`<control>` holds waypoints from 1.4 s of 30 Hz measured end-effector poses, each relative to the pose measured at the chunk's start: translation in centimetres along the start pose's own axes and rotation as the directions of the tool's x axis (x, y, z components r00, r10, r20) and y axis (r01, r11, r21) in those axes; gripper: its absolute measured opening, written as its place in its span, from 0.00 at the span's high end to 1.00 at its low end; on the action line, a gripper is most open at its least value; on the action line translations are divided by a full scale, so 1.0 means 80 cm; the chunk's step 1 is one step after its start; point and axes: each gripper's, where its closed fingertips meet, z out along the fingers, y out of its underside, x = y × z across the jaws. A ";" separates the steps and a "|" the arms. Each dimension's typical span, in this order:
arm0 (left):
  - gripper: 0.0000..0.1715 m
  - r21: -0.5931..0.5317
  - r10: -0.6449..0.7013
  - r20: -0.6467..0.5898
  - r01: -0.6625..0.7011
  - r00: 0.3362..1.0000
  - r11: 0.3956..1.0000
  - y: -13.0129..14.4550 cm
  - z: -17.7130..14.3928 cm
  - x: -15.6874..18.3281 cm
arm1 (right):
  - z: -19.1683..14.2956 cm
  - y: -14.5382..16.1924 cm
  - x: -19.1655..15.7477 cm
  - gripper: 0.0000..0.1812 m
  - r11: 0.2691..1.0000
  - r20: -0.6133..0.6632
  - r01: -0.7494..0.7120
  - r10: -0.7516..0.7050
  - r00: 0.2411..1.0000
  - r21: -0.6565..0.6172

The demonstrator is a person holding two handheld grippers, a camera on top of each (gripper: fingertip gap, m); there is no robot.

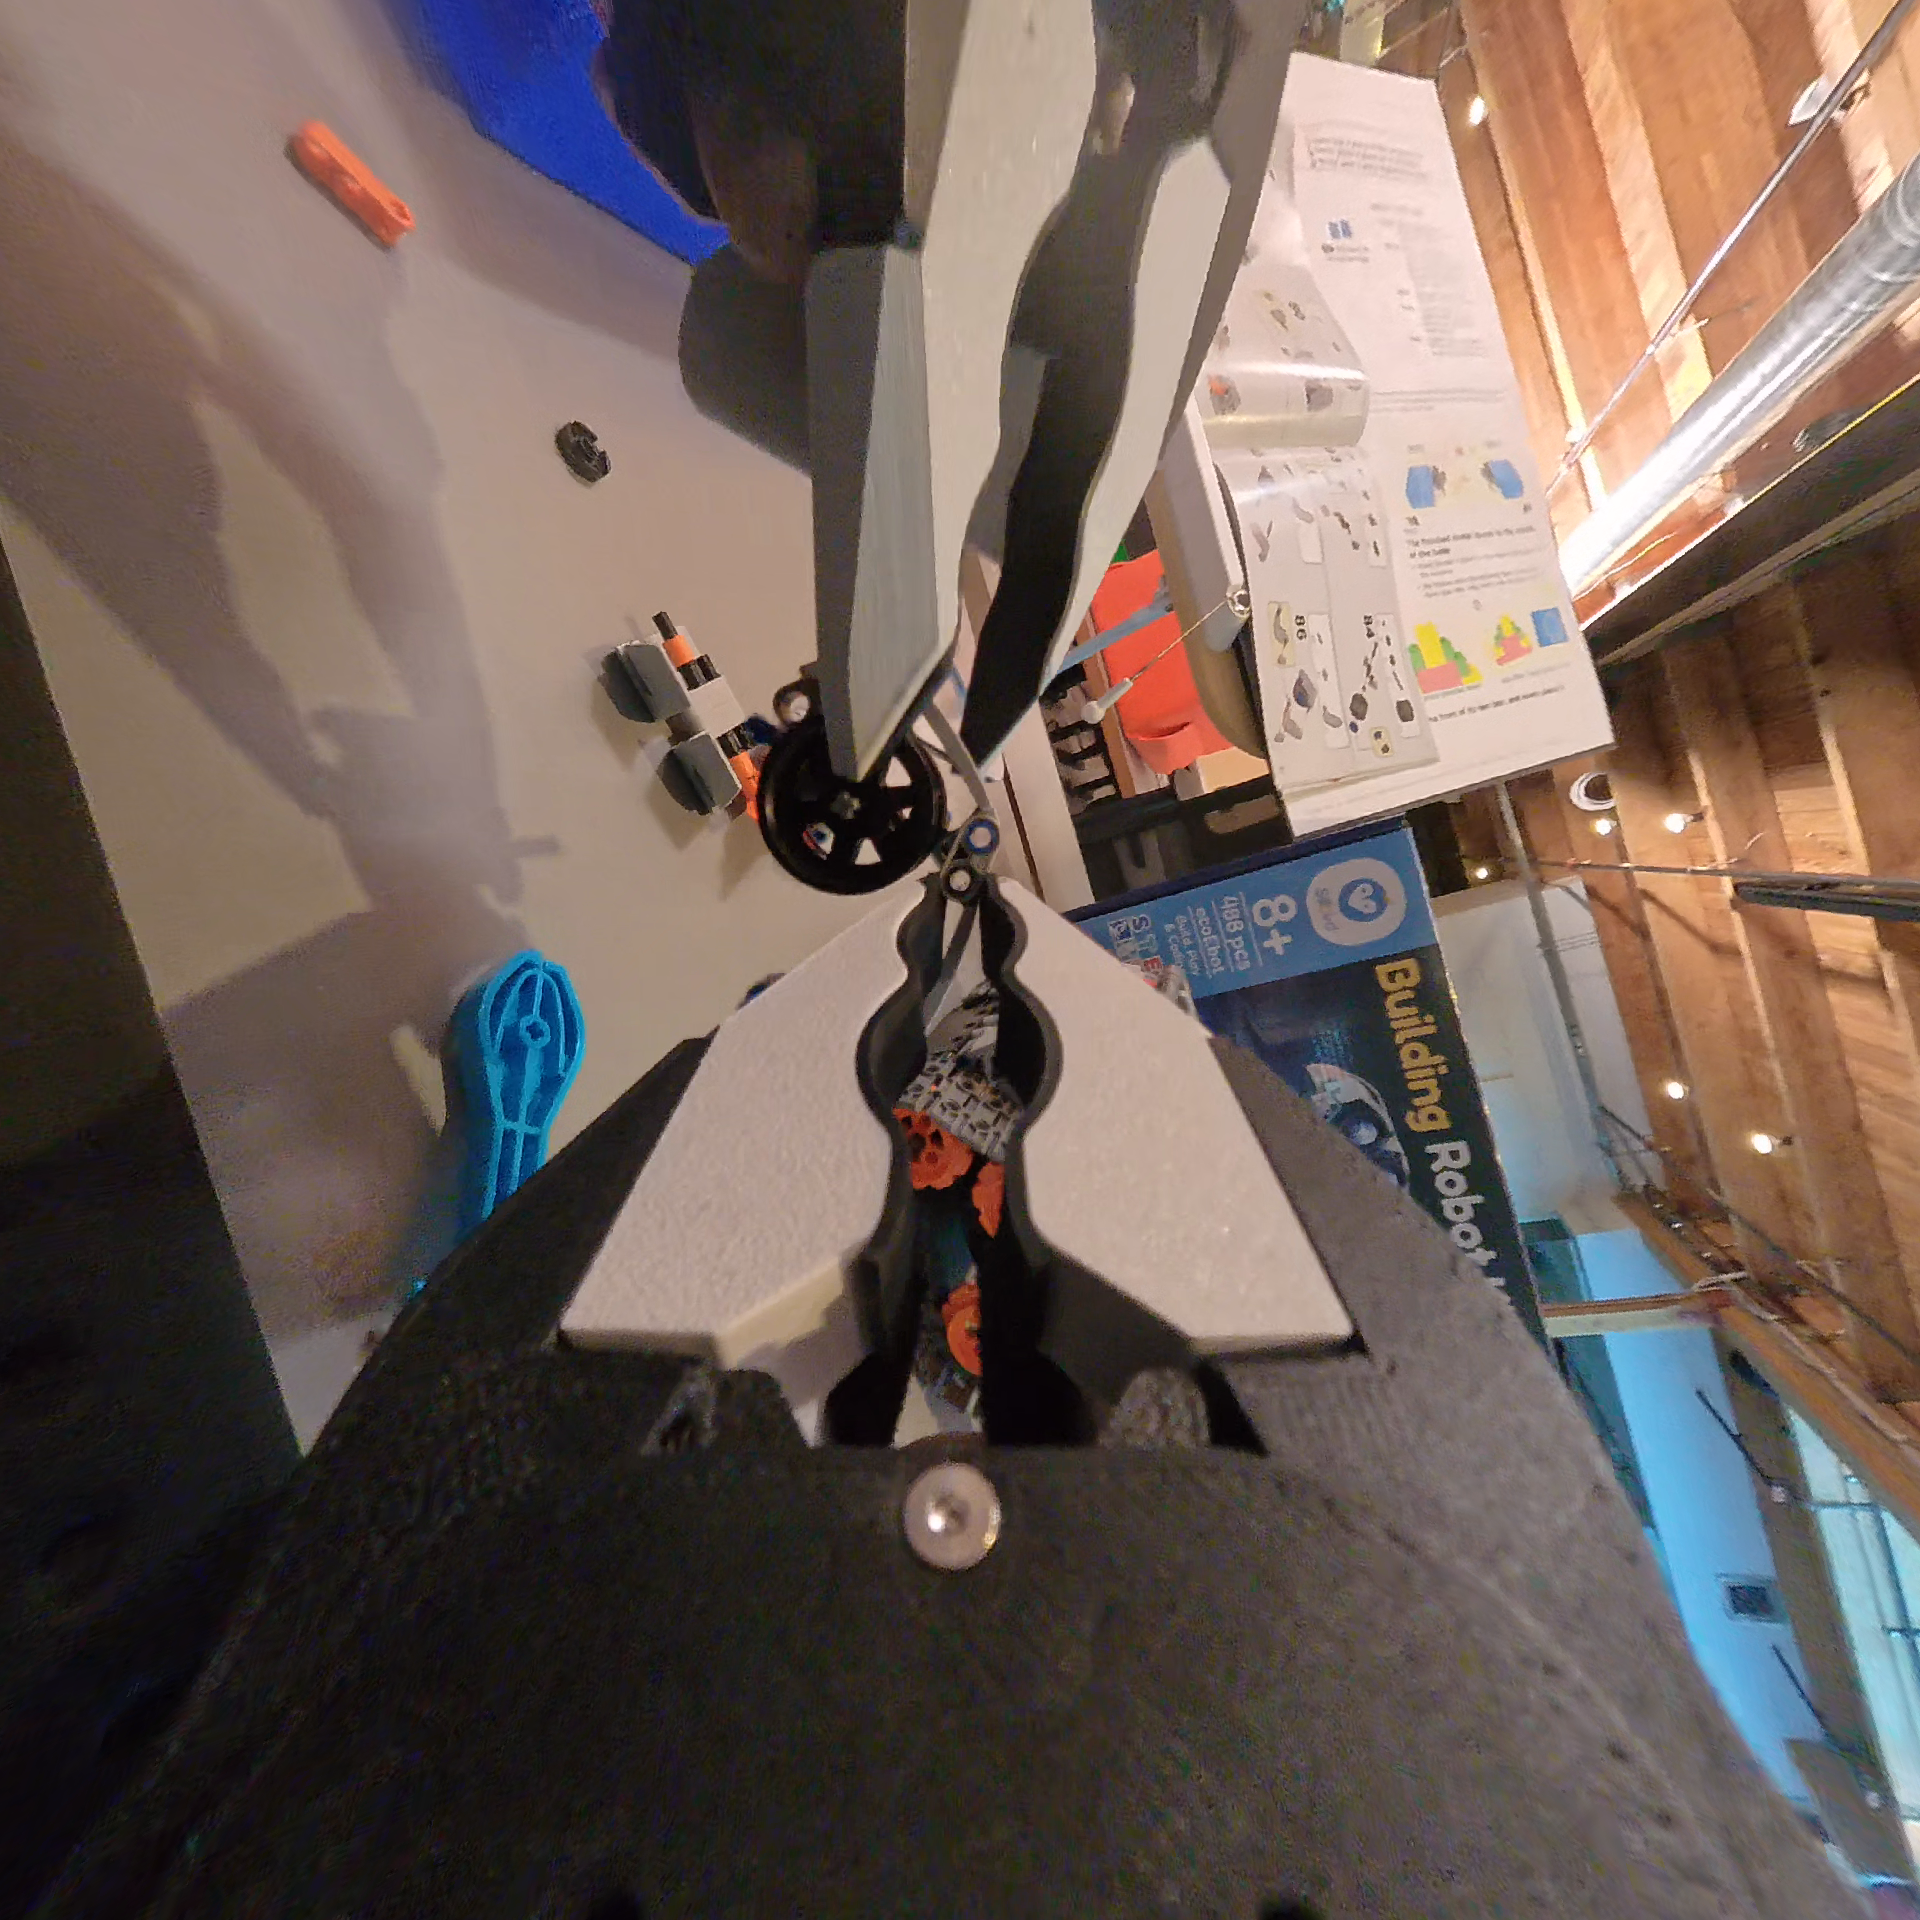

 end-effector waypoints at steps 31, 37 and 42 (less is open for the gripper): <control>0.87 -0.265 0.846 0.125 -0.804 0.518 0.532 -0.032 -0.024 0.051 | -0.064 -0.049 0.000 0.94 0.511 0.810 -0.846 0.426 0.403 0.152; 0.87 -0.276 0.864 0.146 -0.819 0.482 0.503 -0.035 -0.026 0.054 | -0.067 -0.051 0.002 0.95 0.572 0.751 -0.781 0.396 0.529 0.249; 0.87 -0.236 0.839 0.140 -0.805 0.526 0.545 -0.036 -0.026 0.055 | -0.068 -0.051 0.002 0.95 0.559 0.762 -0.795 0.401 0.509 0.237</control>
